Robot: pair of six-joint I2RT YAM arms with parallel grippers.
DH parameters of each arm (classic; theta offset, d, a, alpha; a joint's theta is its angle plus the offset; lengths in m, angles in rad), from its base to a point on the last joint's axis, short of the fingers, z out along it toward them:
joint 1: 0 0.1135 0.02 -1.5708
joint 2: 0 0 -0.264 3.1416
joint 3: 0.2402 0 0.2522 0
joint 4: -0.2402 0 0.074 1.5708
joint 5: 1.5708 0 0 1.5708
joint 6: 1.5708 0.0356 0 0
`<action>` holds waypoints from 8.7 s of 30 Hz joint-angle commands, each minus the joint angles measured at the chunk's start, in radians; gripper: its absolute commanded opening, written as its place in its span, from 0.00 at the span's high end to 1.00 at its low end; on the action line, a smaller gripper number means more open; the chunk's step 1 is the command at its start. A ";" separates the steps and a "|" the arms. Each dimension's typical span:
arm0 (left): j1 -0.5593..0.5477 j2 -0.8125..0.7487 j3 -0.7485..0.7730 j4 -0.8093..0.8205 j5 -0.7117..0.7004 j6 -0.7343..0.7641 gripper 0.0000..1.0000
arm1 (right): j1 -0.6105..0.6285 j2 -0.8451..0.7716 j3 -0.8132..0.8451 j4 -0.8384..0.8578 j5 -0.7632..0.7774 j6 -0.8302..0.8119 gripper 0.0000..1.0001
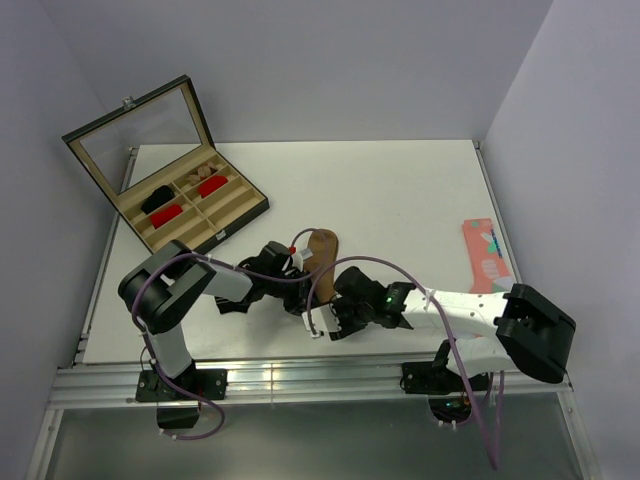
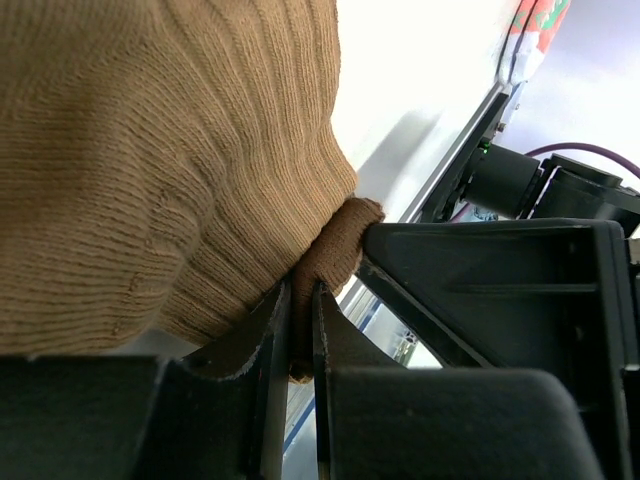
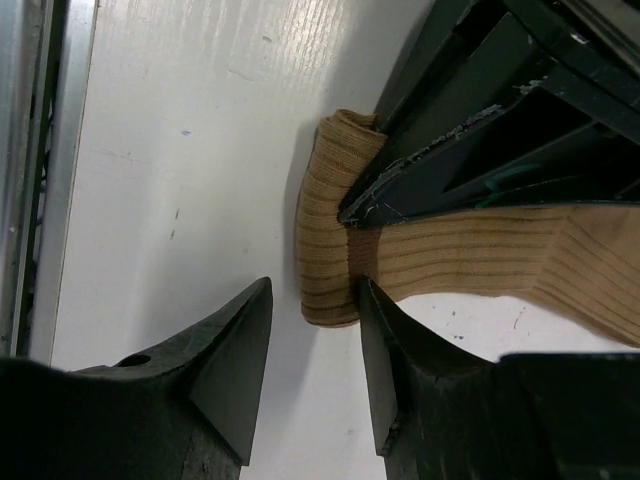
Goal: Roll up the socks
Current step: Roll the sock at the center of the board.
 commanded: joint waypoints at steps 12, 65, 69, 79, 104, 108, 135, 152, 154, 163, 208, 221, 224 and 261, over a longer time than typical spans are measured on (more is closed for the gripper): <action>0.004 0.021 -0.031 -0.136 -0.056 0.062 0.99 | 0.031 0.100 0.033 0.056 0.076 0.009 0.57; -0.239 -0.588 -0.492 0.499 -0.797 0.221 0.68 | -0.265 0.700 0.729 -0.846 -0.446 -0.026 0.82; -0.252 -0.559 -0.484 0.533 -0.764 0.269 0.66 | -0.273 0.754 0.777 -0.892 -0.469 -0.029 0.82; -0.295 -0.418 -0.415 0.552 -0.717 0.352 0.66 | -0.303 0.854 0.907 -0.978 -0.501 0.016 0.82; -0.295 -0.264 -0.335 0.547 -0.584 0.428 0.56 | -0.322 0.924 0.917 -0.943 -0.444 0.118 0.82; -0.295 -0.260 -0.341 0.547 -0.575 0.418 0.57 | -0.323 0.932 0.917 -0.929 -0.440 0.129 0.82; -0.295 -0.126 -0.255 0.388 -0.540 0.315 1.00 | -0.326 0.809 0.806 -0.737 -0.392 0.261 0.64; -0.293 -0.089 -0.254 0.357 -0.552 0.217 1.00 | -0.464 0.610 0.745 -0.640 -0.397 0.373 0.50; -0.290 -0.082 -0.249 0.352 -0.553 0.211 1.00 | -0.492 0.587 0.743 -0.640 -0.402 0.373 0.50; -0.226 -0.083 -0.254 0.322 -0.470 0.128 1.00 | -0.587 0.363 0.566 -0.518 -0.354 0.306 0.53; -0.034 0.093 0.021 -0.120 -0.174 0.094 1.00 | -0.055 -0.056 -0.036 0.035 -0.009 0.060 0.52; -0.016 0.093 0.010 -0.107 -0.158 0.096 1.00 | -0.039 0.028 -0.010 0.022 0.014 0.058 0.53; -0.011 0.095 0.009 -0.091 -0.148 0.092 1.00 | -0.038 0.047 -0.005 0.031 0.020 0.071 0.55; -0.131 -0.293 -0.274 0.323 -0.574 -0.090 0.82 | -0.323 0.501 0.459 -0.636 -0.409 0.023 0.84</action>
